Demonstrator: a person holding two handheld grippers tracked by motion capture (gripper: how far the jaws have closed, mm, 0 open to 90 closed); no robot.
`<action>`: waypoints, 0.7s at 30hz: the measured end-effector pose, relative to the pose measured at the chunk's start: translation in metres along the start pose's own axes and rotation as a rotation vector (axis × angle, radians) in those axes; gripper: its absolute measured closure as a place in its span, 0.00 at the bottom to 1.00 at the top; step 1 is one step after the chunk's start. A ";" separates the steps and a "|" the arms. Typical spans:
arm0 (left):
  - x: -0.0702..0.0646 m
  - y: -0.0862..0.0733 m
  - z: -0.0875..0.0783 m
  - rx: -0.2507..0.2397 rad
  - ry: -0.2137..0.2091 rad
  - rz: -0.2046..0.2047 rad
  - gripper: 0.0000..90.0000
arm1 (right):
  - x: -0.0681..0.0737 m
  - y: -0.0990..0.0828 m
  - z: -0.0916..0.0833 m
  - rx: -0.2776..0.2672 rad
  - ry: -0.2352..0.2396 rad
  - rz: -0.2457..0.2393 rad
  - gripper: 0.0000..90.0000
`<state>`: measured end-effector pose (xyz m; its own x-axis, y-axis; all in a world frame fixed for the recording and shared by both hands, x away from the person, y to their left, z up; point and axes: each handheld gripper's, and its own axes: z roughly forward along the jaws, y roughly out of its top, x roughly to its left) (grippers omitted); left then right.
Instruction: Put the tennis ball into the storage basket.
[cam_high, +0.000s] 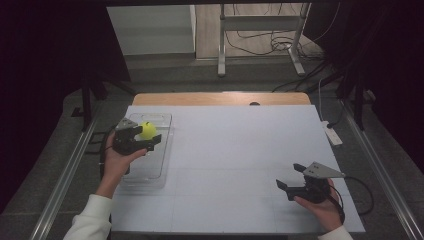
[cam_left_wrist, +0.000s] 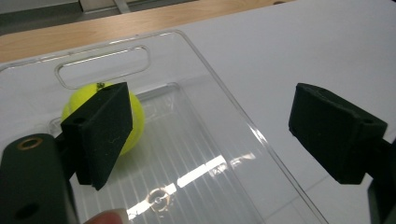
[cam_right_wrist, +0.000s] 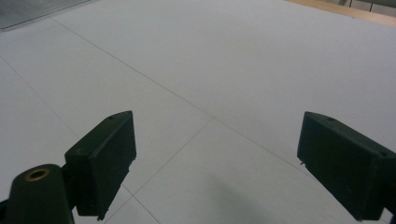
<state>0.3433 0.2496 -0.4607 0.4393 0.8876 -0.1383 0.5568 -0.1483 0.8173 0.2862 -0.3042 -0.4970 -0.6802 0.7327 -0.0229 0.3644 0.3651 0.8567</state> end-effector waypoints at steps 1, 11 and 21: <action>0.000 0.000 0.000 0.000 0.000 0.000 0.16 | 0.000 0.000 0.000 0.000 0.000 0.000 0.14; -0.018 -0.017 -0.016 -0.019 -0.059 0.017 0.16 | -0.002 0.000 -0.003 -0.016 -0.001 0.018 0.14; -0.038 -0.034 -0.027 -0.034 -0.105 0.038 0.16 | -0.005 -0.001 -0.005 -0.026 0.002 0.034 0.14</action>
<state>0.2890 0.2328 -0.4679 0.5317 0.8310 -0.1634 0.5148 -0.1639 0.8415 0.2860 -0.3106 -0.4954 -0.6687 0.7435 0.0071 0.3708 0.3252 0.8699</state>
